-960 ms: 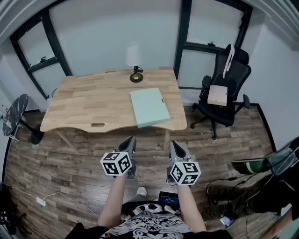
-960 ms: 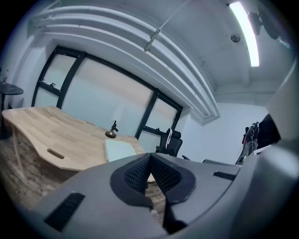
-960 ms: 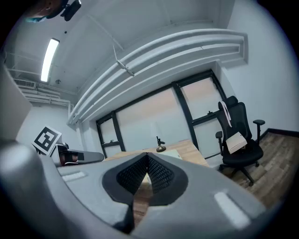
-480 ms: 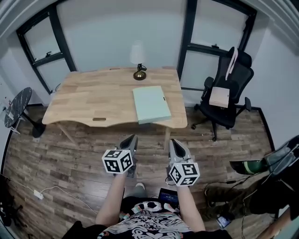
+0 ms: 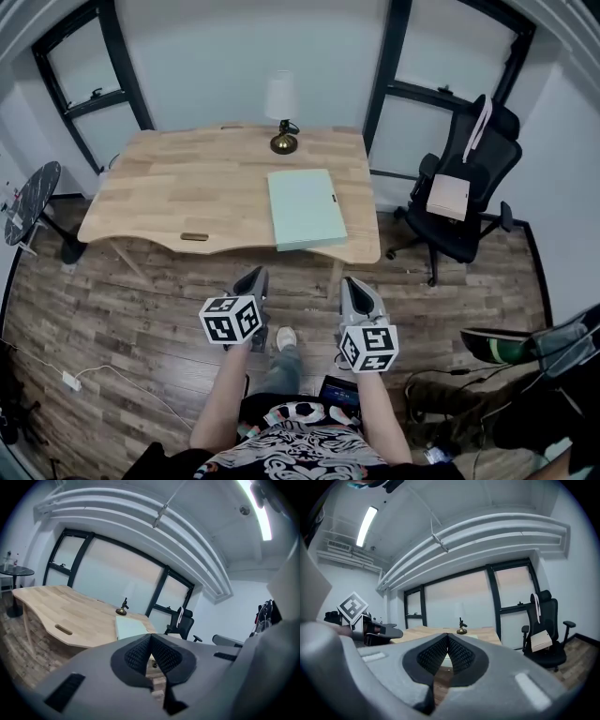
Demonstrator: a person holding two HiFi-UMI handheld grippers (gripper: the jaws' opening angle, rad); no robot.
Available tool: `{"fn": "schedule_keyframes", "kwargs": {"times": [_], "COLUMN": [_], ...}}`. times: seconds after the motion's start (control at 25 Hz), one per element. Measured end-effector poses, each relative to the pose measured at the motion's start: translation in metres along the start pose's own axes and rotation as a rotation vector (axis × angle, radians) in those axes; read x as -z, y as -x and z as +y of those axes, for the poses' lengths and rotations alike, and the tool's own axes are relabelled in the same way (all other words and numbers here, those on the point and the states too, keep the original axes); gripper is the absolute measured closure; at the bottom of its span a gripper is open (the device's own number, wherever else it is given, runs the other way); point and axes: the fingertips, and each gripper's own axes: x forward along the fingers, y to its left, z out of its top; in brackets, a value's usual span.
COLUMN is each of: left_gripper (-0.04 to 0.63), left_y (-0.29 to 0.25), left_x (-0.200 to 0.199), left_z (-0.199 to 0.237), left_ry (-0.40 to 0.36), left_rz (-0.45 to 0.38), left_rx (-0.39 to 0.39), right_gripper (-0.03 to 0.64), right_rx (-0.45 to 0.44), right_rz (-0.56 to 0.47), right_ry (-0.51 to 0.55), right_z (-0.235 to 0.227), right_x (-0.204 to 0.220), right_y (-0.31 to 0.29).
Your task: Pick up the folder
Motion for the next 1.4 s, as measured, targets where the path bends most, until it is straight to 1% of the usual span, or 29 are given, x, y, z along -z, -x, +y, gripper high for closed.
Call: {"fn": "schedule_keyframes", "kwargs": {"times": [0.16,0.28,0.44,0.56,0.64,0.68,0.76,0.88,0.96,1.2,1.32,1.4], "left_gripper": [0.588,0.588,0.588,0.588,0.589,0.588,0.588,0.589,0.589,0.588,0.588,0.588], "left_y": [-0.048,-0.092,-0.148,-0.188,-0.211,-0.220,-0.236,-0.257,-0.267,-0.292,-0.306,-0.311], "left_x": [-0.002,-0.012,-0.028,-0.036,-0.037,-0.035,-0.031,-0.032,-0.035,-0.034,-0.035,-0.033], "left_z": [0.027,0.050,0.081,0.101,0.115,0.122,0.130,0.141,0.147,0.156,0.163,0.164], "left_ry": [0.023,0.033,0.023,0.005,-0.012,-0.017,-0.022,-0.028,-0.024,-0.001,0.017,0.021], "left_rz": [0.031,0.055,0.098,0.137,0.167,0.182,0.208,0.228,0.231,0.245,0.247,0.263], "left_rx": [-0.021,-0.029,-0.061,-0.046,-0.041,-0.042,-0.037,-0.029,-0.030,-0.035,-0.037,-0.032], "right_gripper": [0.612,0.612,0.612,0.612,0.612,0.612,0.612,0.611,0.611,0.610,0.609,0.609], "right_rx": [0.004,-0.004,-0.045,-0.102,-0.133,-0.134,-0.103,-0.024,0.012,0.050,0.080,0.083], "right_rz": [0.041,0.110,0.221,0.327,0.371,0.383,0.387,0.362,0.350,0.378,0.375,0.388], "right_ry": [0.008,0.073,0.104,0.172,0.196,0.197,0.178,0.102,0.060,-0.004,-0.063,-0.096], "right_z": [-0.021,-0.037,-0.057,-0.068,-0.075,-0.080,-0.097,-0.126,-0.139,-0.165,-0.173,-0.174], "right_x": [0.011,0.022,0.047,0.068,0.077,0.080,0.081,0.075,0.071,0.074,0.079,0.084], "right_y": [-0.049,-0.092,-0.144,-0.183,-0.208,-0.218,-0.235,-0.265,-0.280,-0.301,-0.309,-0.312]}}
